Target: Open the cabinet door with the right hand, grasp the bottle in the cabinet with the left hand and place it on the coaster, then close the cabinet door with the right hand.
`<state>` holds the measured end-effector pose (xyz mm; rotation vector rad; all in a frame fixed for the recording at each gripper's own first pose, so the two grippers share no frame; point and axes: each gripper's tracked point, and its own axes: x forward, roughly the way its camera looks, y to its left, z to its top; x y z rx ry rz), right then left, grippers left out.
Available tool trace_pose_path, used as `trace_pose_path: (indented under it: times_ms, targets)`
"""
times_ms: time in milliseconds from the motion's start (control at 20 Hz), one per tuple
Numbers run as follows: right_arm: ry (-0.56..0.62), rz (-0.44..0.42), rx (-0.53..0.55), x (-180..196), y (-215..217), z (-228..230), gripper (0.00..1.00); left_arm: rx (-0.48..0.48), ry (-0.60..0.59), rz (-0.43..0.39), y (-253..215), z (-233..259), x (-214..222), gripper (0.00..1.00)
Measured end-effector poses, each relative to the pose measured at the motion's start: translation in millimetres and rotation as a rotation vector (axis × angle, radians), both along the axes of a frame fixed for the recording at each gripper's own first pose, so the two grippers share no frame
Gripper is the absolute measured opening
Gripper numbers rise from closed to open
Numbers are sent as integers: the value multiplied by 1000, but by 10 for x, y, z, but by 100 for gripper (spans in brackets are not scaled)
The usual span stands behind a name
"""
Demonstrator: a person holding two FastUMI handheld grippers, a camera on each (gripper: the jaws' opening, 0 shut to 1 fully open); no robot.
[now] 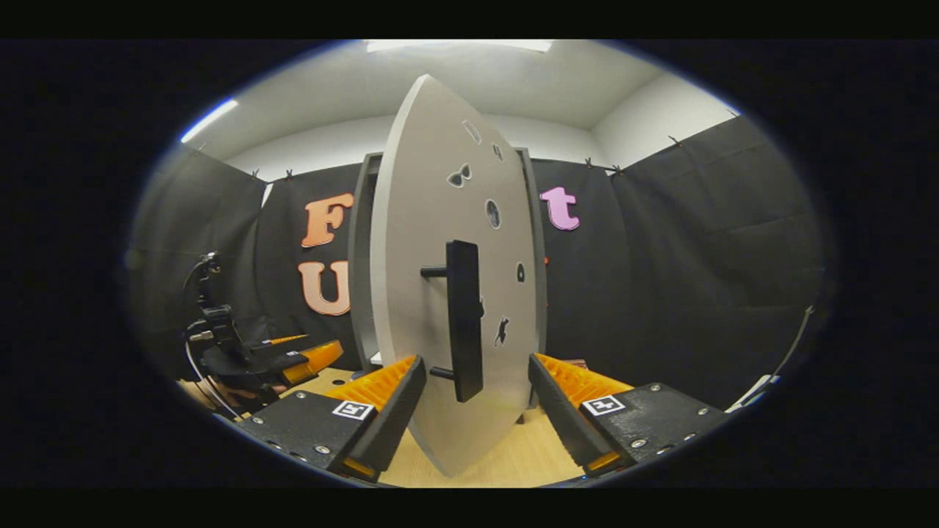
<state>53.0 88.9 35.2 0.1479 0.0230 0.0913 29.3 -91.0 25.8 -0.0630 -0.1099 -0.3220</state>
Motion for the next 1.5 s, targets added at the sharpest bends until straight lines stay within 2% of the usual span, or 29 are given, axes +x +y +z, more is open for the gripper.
trace_pose_path:
  times_ms: [50, 100, 150, 250, 400, 550, 650, 750, 900, 1000, 1050, 1100, 1300, 1500]
  targets:
    - [0, 14, 6, 59, 81, -8, 88, 5, -3, 0, 61, 5, 24, 95]
    - [2, 31, 16, 137, 197, -11, 96, 13, -9, 3, 139, 5, 35, 95]
    - [5, 50, 28, 238, 357, -14, 88, 20, -15, 10, 225, -10, 58, 95]
    - [14, 85, 40, 426, 662, -35, 89, 27, -12, 20, 373, -77, 90, 95]
    - [0, 79, 26, 733, 848, -53, 89, 18, 9, 38, 643, -165, 221, 95]
    - [0, 93, 96, 1062, 1001, -106, 97, 8, 27, 67, 888, -214, 380, 95]
    - [11, 108, 133, 1225, 1042, -153, 95, 0, 30, 73, 1006, -219, 463, 95]
    - [16, 113, 121, 1301, 1082, -179, 99, 3, 27, 71, 1067, -213, 554, 95]
    - [12, 112, 75, 1380, 1178, -191, 93, 0, 20, 64, 1076, -197, 670, 95]
    - [13, 131, 88, 1383, 1259, -164, 94, -6, 18, 53, 1069, -187, 712, 95]
    - [12, 138, 103, 1420, 1279, -156, 84, -7, 16, 50, 1061, -172, 731, 95]
    - [16, 140, 118, 1452, 1284, -163, 92, -3, 16, 50, 1073, -186, 753, 95]
    - [29, 163, 176, 1584, 1347, -211, 92, -4, 34, 69, 1226, -264, 837, 95]
    - [21, 158, 131, 1739, 1394, -246, 92, -24, 62, 93, 1433, -321, 886, 95]
